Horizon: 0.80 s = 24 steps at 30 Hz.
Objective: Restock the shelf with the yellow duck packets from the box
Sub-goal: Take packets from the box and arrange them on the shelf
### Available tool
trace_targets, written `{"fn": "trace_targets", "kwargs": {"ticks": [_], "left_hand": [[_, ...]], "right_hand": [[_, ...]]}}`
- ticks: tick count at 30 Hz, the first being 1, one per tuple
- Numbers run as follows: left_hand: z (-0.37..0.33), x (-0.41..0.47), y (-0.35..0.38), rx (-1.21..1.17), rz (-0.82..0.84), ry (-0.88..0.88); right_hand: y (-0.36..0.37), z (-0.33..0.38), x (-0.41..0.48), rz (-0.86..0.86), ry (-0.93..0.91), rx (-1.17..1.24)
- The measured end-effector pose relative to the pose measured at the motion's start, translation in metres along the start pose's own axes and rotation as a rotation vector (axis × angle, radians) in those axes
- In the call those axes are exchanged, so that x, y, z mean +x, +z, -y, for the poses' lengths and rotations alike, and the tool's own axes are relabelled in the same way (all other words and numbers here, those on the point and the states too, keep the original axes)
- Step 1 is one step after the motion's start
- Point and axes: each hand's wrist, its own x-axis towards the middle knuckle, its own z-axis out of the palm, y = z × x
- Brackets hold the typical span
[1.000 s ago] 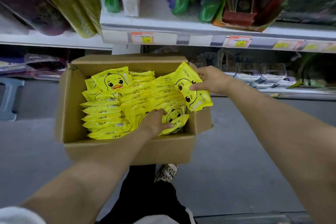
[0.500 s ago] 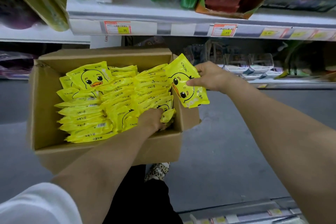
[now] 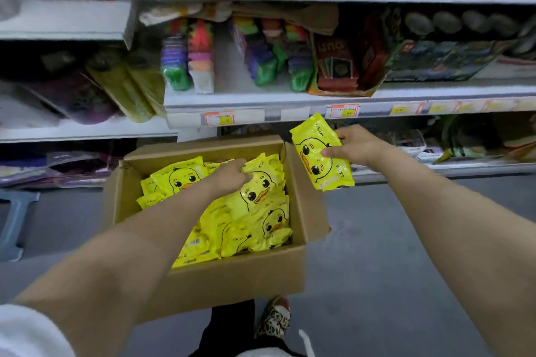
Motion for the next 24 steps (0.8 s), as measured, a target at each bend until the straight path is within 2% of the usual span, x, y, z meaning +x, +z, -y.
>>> {"fn": "trace_targets", "kwargs": {"ticks": [3,8,12,14,21,24], "left_hand": [[-0.017,-0.017,-0.036,0.014,-0.058,0.11],[-0.048,-0.048,-0.1,-0.024,-0.007,0.181],[-0.073,-0.066,-0.15,0.217,-0.027,0.236],[-0.083,-0.076,-0.174,0.263,-0.041,0.266],[-0.119,-0.121,-0.275,0.394,-0.254,0.353],[-0.131,-0.135,-0.321,0.393,-0.335,0.338]], "right_hand": [[-0.023,0.026,-0.014,-0.033,-0.045,-0.047],[-0.049,0.066,-0.033,-0.073,-0.126,-0.068],[-0.062,0.099,-0.041,-0.076,-0.164,-0.097],[-0.067,0.113,-0.047,-0.072,-0.189,-0.087],[-0.091,0.165,-0.07,-0.023,-0.301,-0.101],[-0.101,0.187,-0.078,-0.023,-0.33,-0.092]]}}
